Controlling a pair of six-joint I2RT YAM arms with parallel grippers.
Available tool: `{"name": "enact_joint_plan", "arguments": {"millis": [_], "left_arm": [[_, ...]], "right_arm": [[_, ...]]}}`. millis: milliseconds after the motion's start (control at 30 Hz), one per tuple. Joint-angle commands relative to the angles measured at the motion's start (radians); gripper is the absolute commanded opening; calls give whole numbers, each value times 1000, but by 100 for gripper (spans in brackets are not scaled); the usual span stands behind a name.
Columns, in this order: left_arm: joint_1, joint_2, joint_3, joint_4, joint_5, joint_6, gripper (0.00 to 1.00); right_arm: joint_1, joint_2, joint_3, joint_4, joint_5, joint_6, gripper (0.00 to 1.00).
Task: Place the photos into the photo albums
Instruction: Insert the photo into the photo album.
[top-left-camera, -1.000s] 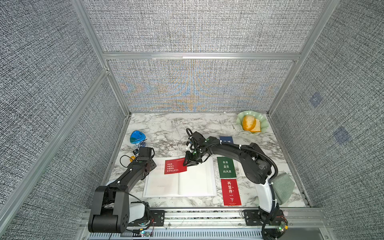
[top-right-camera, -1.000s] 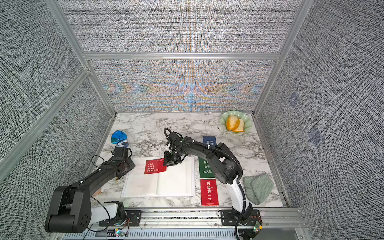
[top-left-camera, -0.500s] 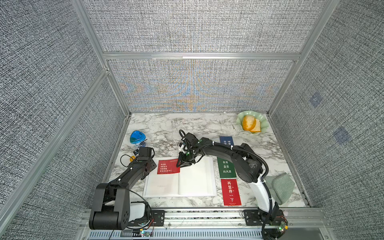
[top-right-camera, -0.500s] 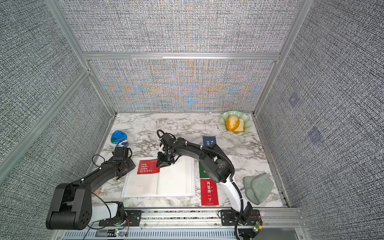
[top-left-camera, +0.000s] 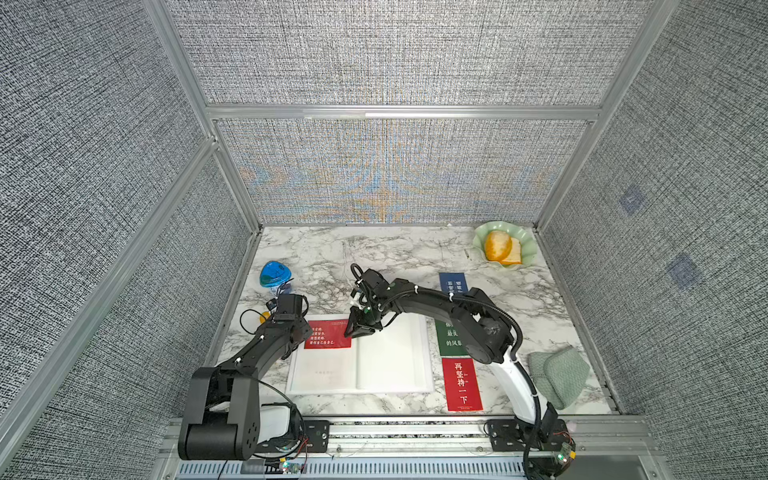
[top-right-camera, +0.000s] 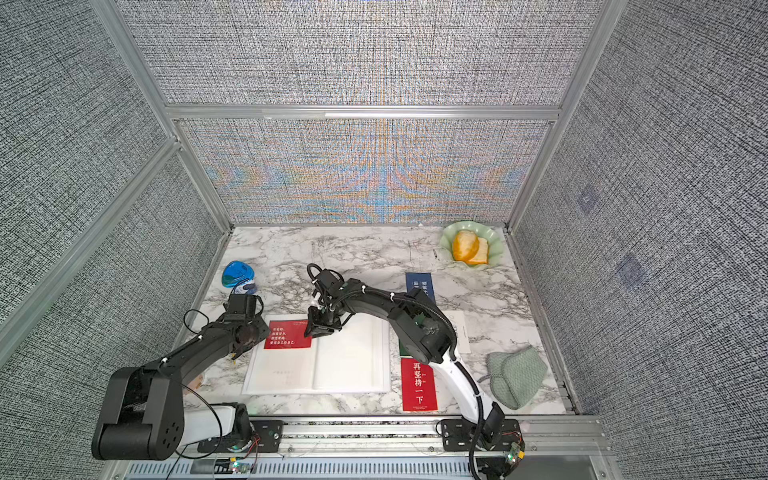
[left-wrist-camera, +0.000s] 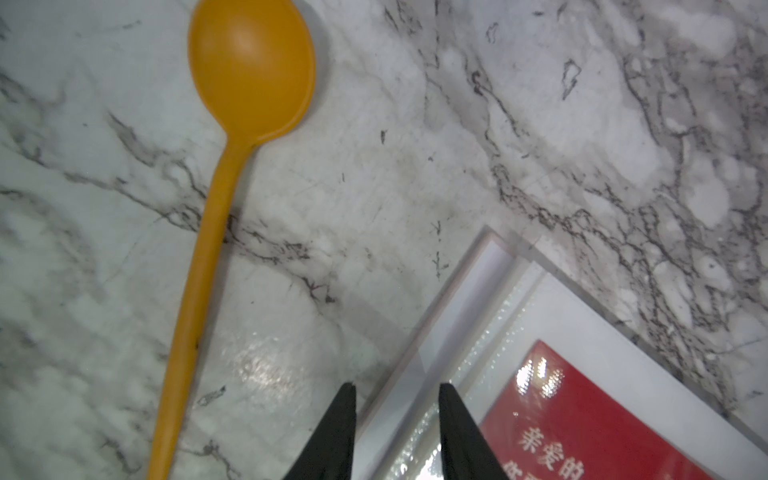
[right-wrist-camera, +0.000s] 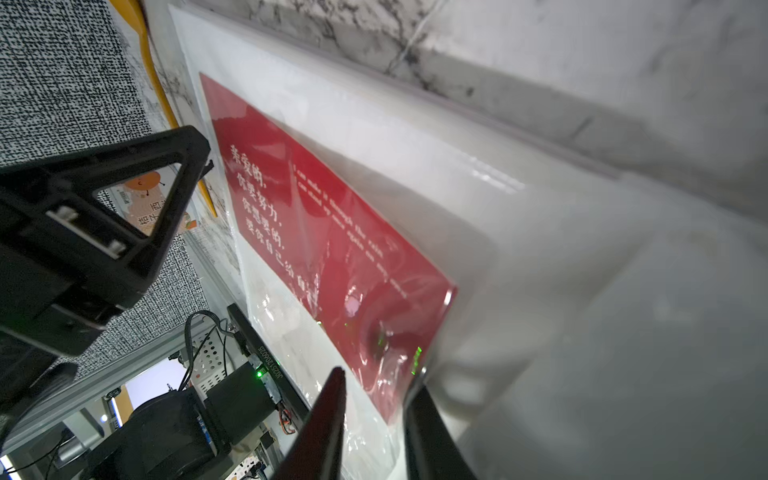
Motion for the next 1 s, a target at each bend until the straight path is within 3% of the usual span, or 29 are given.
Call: {"name": "enact_joint_plan", "arguments": {"millis": [0, 267, 667, 767, 967], "left_arm": [[0, -1, 0, 14, 8, 12, 37], [0, -20, 7, 8, 17, 33, 37], [-24, -103, 96, -19, 71, 64, 37], [-65, -92, 127, -8, 115, 81, 40], [-247, -52, 200, 9, 147, 81, 46]], "right_arm": [[0, 5, 6, 19, -18, 14, 27], [-9, -67, -80, 16, 13, -20, 28], [-94, -344, -325, -18, 149, -84, 29], [-129, -407, -393, -19, 178, -89, 29], [-189, -545, -527, -48, 255, -101, 29]]}}
